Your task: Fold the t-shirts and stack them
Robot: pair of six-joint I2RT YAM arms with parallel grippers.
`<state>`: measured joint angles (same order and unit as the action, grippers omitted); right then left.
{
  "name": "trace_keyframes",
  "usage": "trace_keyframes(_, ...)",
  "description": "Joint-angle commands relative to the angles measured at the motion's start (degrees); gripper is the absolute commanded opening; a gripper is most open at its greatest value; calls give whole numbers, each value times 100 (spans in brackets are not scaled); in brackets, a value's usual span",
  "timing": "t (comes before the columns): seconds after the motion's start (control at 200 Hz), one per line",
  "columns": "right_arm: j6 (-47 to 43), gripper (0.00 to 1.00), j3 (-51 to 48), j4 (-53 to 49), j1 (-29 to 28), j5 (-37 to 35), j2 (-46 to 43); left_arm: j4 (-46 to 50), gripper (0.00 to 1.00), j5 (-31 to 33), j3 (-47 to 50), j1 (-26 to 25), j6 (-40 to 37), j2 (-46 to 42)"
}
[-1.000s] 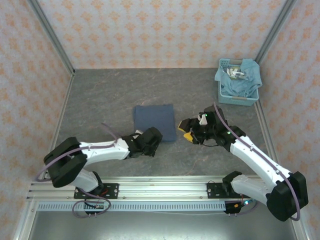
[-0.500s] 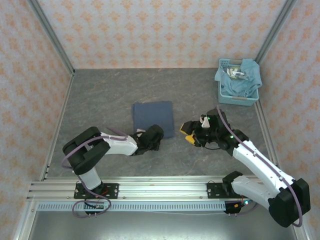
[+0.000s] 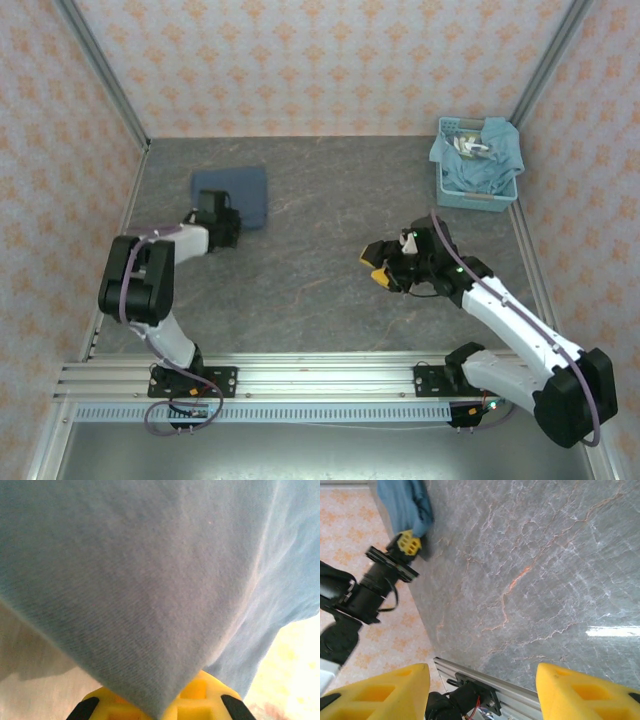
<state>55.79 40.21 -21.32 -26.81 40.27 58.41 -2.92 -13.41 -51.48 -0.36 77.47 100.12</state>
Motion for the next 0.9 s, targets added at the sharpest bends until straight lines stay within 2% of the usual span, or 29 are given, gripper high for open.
trace_keyframes(0.0,55,58,265,236,35,-133,218,705,0,-795,-968,595,-1535,726)
trace_keyframes(0.15,-37,58,515,255,35,-156,611,1505,0,-800,-2554,1129,-2237,1791)
trace_keyframes(0.355,-155,58,849,255,62,-96,1158,2534,0,-737,-4420,1478,-2769,2839)
trace_keyframes(0.53,-385,58,1217,147,79,-54,1521,2635,2,-955,-4993,1627,-2758,3183)
trace_keyframes(0.59,-460,58,1321,175,76,-87,1577,2541,12,-1123,-5031,1603,-2680,3154)
trace_keyframes(0.686,-508,58,1434,449,86,-279,1482,2481,35,-1171,-4944,1551,-2612,2841)
trace_keyframes(0.861,-624,59,1593,1127,106,-895,1066,2669,72,-939,-4384,1345,-2667,1546)
trace_keyframes(0.871,-633,59,1599,1143,106,-933,1036,2690,77,-919,-4345,1326,-2674,1456)
trace_keyframes(0.881,-638,59,1603,1177,106,-973,1011,2717,86,-896,-4287,1310,-2684,1368)
trace_keyframes(0.891,-650,59,1611,1208,112,-1022,983,2748,90,-873,-4255,1291,-2689,1279)
